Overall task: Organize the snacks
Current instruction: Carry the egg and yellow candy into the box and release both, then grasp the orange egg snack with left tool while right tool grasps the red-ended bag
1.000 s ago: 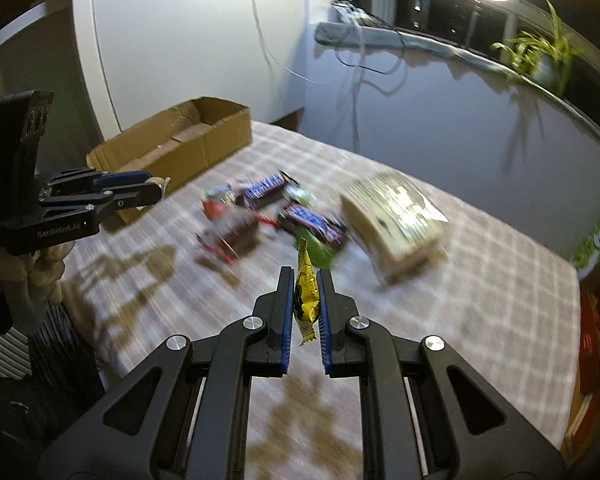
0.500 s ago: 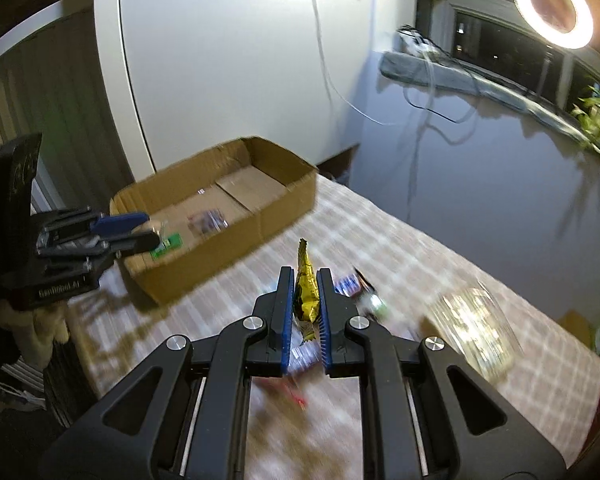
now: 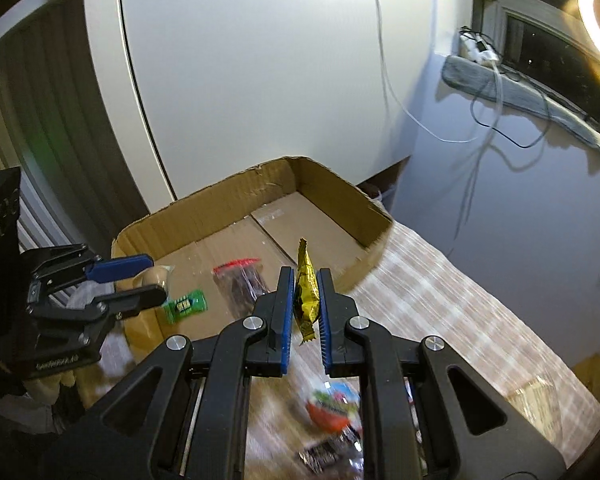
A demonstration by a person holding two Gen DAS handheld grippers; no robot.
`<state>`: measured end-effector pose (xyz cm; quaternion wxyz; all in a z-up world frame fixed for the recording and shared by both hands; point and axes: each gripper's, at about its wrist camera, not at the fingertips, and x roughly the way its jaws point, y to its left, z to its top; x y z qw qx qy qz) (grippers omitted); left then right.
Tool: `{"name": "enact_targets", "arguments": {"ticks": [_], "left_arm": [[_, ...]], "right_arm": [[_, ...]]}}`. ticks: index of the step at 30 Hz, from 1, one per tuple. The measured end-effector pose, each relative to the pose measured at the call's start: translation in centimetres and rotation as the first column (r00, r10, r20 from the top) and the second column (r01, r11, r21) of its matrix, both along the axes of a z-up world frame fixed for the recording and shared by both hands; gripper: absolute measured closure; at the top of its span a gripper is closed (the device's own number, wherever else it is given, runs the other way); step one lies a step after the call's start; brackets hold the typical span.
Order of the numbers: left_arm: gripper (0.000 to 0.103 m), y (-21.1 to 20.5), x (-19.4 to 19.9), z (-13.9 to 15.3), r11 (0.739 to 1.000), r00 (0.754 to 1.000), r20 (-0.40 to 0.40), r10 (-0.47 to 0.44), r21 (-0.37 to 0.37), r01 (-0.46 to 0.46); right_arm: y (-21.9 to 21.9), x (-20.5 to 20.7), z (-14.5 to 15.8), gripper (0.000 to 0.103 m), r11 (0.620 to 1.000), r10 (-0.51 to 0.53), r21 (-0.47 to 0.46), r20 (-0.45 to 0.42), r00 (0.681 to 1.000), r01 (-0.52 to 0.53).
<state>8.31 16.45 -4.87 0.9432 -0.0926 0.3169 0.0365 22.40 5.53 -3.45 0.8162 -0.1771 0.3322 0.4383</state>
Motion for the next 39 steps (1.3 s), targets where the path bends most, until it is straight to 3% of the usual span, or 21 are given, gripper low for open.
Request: {"name": "enact_targets", "arguments": {"ticks": [16,17,20,21,31,39], "left_arm": [[0.068,1.0,0.1,-0.5,1.000,1.000,-0.005,0.008,-0.022,-0.008],[0.065,0.9,0.2,-0.5,1.000,1.000,-0.006,0.006,-0.021,-0.006],[0.040,0.8,0.2,-0.3,1.000,1.000,0.004,0.007,-0.018,-0.007],[0.040,0.7,0.1,-0.2,1.000,1.000,0.010,0.005,-0.019,-0.005],[0.040,-0.1,-0.2,0.4,1.000,1.000,0.021,0.010,-0.017,-0.010],[0.040,-2.1,-0.9,1.0,1.000,0.999,0.029,-0.018,-0.017,0.019]], "right_arm": [[4.5,0.9,-1.6,0.091,0.998,0.050,-0.034,-0.029,0.998,-0.051],[4.5,0.8,-1.6,0.082,0.998,0.050,-0.035,-0.030,0.998,-0.051],[4.3,0.6,-1.4,0.032,0.999,0.031,-0.030,0.000,1.000,-0.031],[4.0,0.5,-1.1,0.026,1.000,0.026,-0.017,0.012,1.000,-0.026],[1.6,-0.2,0.5,0.021,1.000,0.001,0.007,0.021,1.000,-0.001],[-3.8,-0.6,2.2,0.021,0.997,-0.069,0.034,0.014,0.998,0.068]]}}
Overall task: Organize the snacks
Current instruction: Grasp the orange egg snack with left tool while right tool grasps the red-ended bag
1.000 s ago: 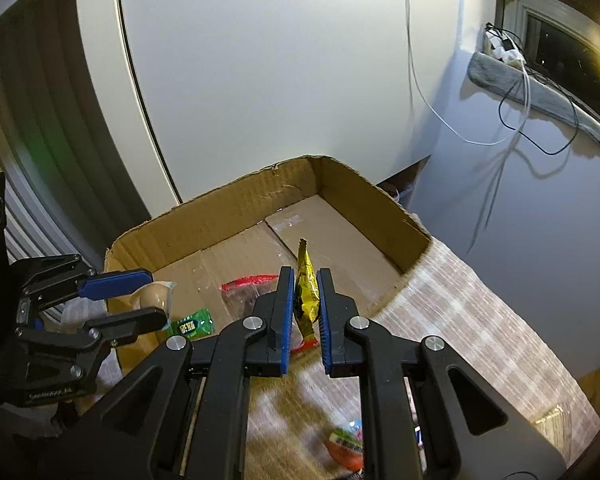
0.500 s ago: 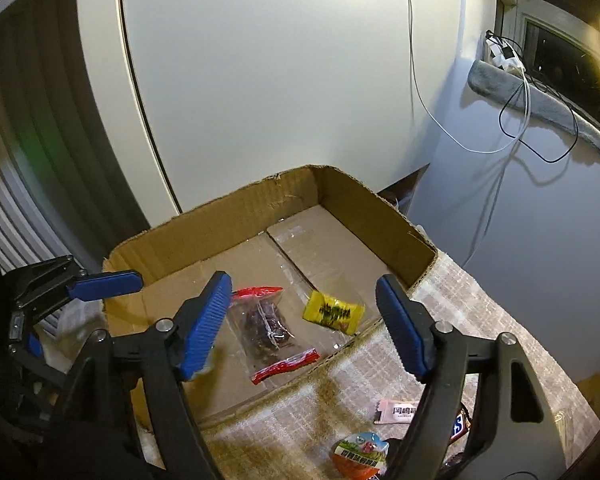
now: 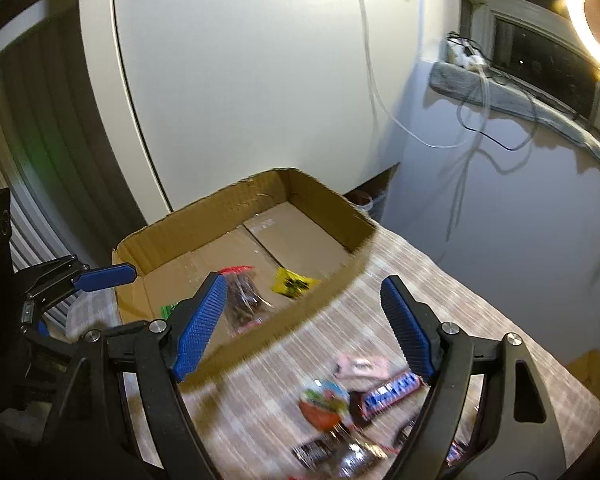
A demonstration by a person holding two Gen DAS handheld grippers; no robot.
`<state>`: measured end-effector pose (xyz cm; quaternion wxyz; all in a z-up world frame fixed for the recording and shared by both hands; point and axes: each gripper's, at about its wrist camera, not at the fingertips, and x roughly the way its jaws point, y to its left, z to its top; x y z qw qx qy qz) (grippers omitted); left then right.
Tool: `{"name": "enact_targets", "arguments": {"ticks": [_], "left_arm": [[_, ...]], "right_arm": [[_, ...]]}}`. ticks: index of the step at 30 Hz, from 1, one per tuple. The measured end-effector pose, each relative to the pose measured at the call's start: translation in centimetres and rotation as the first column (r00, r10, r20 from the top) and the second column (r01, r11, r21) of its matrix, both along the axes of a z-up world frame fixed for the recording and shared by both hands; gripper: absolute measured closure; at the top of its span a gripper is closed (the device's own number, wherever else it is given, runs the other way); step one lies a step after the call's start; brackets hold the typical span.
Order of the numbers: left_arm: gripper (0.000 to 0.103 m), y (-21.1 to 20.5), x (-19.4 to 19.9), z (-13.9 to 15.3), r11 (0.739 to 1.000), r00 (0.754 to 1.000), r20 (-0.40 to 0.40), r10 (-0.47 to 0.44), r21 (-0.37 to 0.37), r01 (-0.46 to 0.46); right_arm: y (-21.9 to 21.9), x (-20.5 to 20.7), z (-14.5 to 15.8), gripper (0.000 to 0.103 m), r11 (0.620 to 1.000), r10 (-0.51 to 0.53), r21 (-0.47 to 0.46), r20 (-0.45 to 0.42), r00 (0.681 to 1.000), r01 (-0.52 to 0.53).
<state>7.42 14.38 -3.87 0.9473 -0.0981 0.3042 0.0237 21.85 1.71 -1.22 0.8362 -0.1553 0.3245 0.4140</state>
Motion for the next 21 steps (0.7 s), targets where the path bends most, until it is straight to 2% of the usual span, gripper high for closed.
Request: {"name": "enact_targets", "arguments": {"ticks": [8,15,19,21], "left_arm": [[0.040,-3.3,0.2,0.0,0.997,0.998,-0.006,-0.070,-0.020,0.070],[0.040,-6.1,1.0,-0.7,0.992,0.992,-0.026,-0.124,-0.029,0.124],[0.042,-7.3,1.9,-1.4,0.988,0.987,-0.046,-0.151,-0.038,0.149],[0.049,-7.8,2.1,-1.6,0.987,0.986,-0.052,-0.160,-0.037,0.158]], "right_arm": [[-6.3,-0.3,0.0,0.021,0.996,-0.091,-0.010,-0.017,0.996,0.091],[-10.0,-0.7,-1.9,0.021,0.986,-0.169,-0.024,-0.116,0.979,0.167],[-10.3,-1.2,-3.5,0.021,0.986,-0.167,-0.024,-0.179,0.970,0.165],[-10.1,-1.4,-4.5,0.032,0.987,-0.160,-0.033,-0.205,0.966,0.156]]}}
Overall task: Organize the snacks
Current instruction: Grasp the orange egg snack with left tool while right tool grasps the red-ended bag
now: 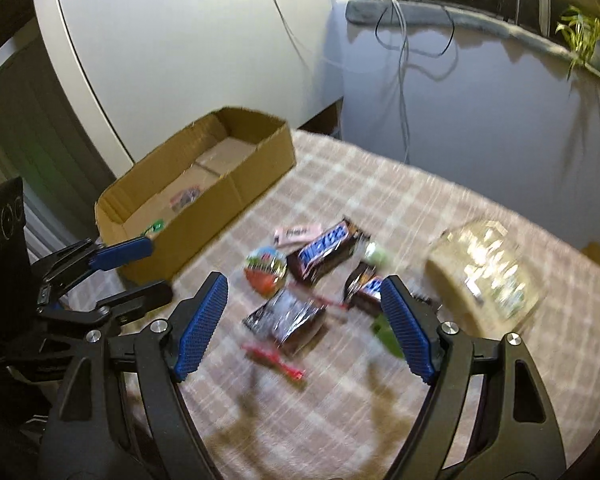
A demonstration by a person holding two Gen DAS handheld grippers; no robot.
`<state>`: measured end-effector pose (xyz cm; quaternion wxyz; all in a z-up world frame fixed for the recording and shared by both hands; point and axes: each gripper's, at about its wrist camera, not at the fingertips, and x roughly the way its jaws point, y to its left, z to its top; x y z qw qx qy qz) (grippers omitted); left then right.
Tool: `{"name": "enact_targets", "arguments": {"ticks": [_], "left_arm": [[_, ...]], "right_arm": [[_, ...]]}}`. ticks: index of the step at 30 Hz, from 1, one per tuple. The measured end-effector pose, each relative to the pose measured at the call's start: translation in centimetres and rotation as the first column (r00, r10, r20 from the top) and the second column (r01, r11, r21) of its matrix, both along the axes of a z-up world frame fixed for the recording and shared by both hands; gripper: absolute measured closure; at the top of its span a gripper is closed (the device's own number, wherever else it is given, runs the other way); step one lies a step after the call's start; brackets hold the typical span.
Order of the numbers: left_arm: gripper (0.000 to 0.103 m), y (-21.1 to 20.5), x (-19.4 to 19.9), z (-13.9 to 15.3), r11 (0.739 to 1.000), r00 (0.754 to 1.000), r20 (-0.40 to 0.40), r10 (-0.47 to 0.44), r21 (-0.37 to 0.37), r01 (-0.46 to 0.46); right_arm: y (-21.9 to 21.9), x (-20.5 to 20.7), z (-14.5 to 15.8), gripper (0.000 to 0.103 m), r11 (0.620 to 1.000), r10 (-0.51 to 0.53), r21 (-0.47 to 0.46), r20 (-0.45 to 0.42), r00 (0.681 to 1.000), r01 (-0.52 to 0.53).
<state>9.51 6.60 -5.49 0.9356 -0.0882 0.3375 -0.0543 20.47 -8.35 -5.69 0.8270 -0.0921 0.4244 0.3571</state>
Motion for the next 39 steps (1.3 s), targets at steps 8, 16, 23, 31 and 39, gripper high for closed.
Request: {"name": "enact_targets", "arguments": {"ticks": [8,16,23,31,39], "left_arm": [[0.064,-1.0,1.0,-0.9,0.999,0.999,-0.027,-0.028,0.023,0.029],[0.064,-2.0,3.2,-2.3,0.998,0.997,-0.064,-0.047,0.041,0.050],[0.065,-2.2,5.3,-3.4,0.998,0.994,-0.096,-0.042,0.051,0.047],[0.065,-2.8,7.3,-4.7,0.995,0.987,-0.152,-0.050,0.079,0.063],[0.066,-3.1,8.7,-5.2,0.992,0.979,-0.199,-0.049,0.103,0.070]], "right_arm": [[1.3,0.5,-3.1,0.047,0.999,0.021,-0.022,-0.093,0.995,-0.024],[1.8,1.4,-4.5,0.055,0.998,0.034,-0.052,-0.108,0.994,-0.039],[1.3,2.6,-5.4,0.059,0.997,0.049,-0.046,-0.133,0.990,-0.056],[1.0,2.6,-6.0,0.064,0.993,0.103,-0.048,-0.148,0.984,-0.111],[0.6,2.7,-6.2,0.065,0.993,0.114,-0.024,-0.155,0.981,-0.119]]}}
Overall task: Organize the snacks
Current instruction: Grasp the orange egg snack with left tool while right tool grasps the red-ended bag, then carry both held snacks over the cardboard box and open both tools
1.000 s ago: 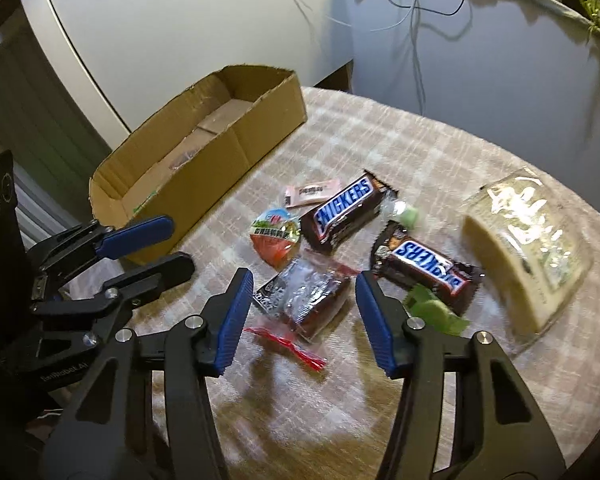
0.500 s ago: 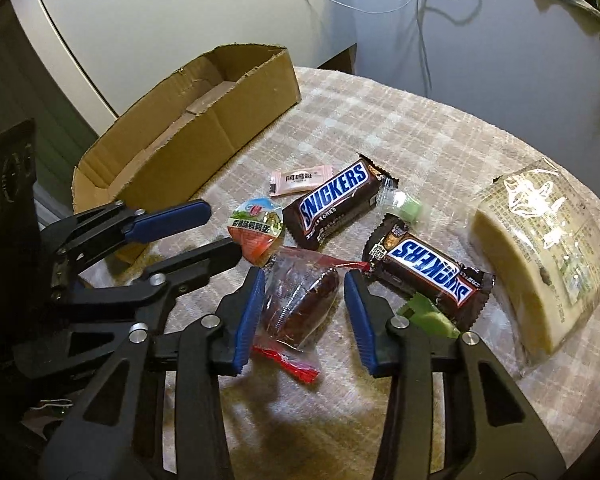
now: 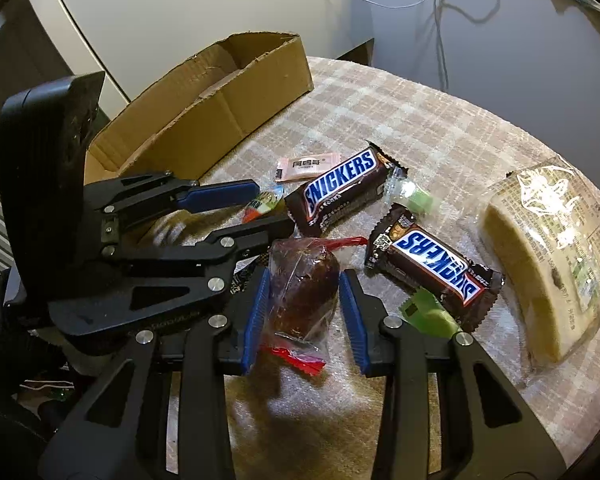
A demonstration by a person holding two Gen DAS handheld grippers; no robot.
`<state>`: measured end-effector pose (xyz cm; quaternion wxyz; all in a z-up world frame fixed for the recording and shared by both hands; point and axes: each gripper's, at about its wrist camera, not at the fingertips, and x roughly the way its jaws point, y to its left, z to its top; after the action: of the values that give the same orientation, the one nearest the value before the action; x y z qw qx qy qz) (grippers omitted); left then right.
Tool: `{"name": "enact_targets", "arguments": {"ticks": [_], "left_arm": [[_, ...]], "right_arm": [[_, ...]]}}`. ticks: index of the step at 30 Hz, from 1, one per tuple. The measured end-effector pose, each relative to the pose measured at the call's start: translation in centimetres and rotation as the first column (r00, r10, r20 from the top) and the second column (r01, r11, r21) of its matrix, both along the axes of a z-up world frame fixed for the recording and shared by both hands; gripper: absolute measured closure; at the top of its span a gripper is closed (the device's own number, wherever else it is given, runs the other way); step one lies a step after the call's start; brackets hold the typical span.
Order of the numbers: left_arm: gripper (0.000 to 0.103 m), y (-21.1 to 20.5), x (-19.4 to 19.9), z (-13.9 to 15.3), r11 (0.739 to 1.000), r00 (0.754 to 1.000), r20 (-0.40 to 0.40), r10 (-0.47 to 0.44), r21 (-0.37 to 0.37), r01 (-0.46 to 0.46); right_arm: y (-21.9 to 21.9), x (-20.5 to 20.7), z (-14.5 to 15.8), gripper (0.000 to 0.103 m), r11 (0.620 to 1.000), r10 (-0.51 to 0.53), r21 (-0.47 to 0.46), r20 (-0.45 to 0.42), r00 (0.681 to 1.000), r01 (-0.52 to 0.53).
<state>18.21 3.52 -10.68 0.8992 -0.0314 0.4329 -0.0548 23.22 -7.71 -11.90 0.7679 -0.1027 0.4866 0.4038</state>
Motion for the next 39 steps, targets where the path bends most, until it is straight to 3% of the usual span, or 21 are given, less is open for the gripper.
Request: {"name": "enact_targets", "arguments": {"ticks": [16,27,39], "left_arm": [[0.077,-0.2,-0.2,0.0,1.000,1.000,0.020,0.019,0.016,-0.019],[0.078,0.2,-2.6,3.1,0.999,0.995,0.097,0.031,-0.033,-0.028],[0.078,1.7,-6.1,6.3,0.997,0.982,0.176,0.066,-0.053,-0.057]], "right_arm": [[-1.5,-0.8,1.2,0.067,0.999,-0.041,0.028,0.016,0.999,0.041],[-2.9,-2.2,3.9,0.067,0.995,-0.080,0.057,0.061,0.995,0.077],[-1.2,-4.4,7.2,0.067,0.996,-0.063,0.066,0.135,0.989,0.054]]}}
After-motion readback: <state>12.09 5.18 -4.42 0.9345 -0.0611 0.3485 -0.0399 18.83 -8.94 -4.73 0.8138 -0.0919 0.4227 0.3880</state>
